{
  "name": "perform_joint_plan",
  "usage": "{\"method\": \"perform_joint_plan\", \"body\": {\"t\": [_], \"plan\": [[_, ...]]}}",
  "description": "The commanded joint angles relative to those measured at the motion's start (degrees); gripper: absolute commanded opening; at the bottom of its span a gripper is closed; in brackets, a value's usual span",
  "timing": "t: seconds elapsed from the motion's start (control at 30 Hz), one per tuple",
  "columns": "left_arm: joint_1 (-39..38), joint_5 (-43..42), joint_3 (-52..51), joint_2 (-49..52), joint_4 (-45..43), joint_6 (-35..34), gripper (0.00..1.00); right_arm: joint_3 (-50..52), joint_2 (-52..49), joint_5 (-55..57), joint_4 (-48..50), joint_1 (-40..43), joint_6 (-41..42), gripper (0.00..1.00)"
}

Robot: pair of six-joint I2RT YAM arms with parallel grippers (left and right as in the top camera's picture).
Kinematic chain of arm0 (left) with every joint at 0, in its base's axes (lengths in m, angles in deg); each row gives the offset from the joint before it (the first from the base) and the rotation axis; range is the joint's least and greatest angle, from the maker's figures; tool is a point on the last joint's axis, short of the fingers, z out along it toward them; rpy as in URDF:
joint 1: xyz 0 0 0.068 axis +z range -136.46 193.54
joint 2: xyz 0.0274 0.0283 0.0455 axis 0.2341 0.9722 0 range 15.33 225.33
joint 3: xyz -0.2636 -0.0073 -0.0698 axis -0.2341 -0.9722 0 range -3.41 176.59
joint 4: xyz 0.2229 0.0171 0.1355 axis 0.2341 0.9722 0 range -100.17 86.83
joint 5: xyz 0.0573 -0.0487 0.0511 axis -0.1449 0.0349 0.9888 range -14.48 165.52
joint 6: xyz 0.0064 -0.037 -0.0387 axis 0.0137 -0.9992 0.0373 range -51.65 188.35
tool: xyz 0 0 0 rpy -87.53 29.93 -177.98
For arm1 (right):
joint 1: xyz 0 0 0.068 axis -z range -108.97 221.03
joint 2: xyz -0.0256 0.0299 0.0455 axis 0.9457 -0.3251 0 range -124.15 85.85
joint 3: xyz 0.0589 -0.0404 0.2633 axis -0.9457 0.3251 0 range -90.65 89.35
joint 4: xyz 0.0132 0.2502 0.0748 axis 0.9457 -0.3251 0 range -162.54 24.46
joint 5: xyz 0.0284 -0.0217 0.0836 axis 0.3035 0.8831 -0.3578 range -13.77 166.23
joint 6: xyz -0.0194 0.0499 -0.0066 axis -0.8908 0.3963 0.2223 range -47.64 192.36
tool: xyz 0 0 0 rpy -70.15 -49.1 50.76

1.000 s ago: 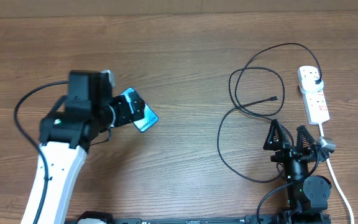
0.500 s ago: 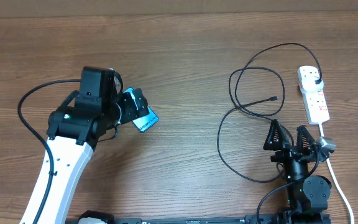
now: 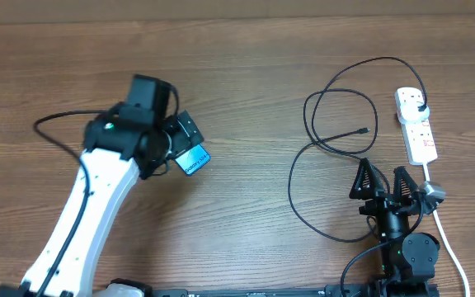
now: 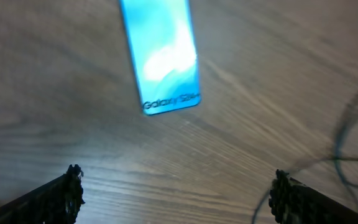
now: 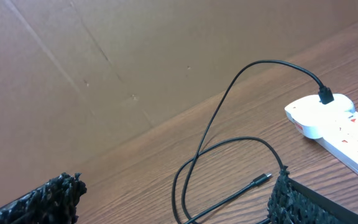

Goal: Plug charger to phone and switch on socket

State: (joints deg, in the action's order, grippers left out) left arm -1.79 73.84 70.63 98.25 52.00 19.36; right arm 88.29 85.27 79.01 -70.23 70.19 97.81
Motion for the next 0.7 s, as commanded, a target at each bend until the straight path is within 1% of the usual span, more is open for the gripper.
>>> {"method": "perform_joint_plan", "body": {"t": [0.0,0.1,0.23,0.43,0.53,0.67], "plan": [[-1.0,4.1,1.1,4.1,-0.2,-6.2,1.00,0.6,0.4,-0.3,0.2,0.2,-0.2,1.00],[-0.8,4.0,1.1,8.5,-2.0,-6.1,1.00,0.6,0.4,-0.3,0.2,0.2,-0.2,1.00],[-0.8,3.5,2.5,13.3,-2.1,-2.3,1.00,0.6,0.4,-0.3,0.2,0.2,-0.2,1.00],[-0.8,3.9,9.3,19.5,4.6,4.6,1.00,0.6,0.4,-0.3,0.2,0.2,-0.2,1.00],[-0.8,5.5,12.8,20.6,7.7,5.6,1.00,0.6,0.4,-0.3,0.2,0.2,-0.2,1.00],[-0.8,5.4,16.3,20.6,9.5,7.1,1.00,0.6,0.4,-0.3,0.2,0.2,-0.2,1.00]]}}
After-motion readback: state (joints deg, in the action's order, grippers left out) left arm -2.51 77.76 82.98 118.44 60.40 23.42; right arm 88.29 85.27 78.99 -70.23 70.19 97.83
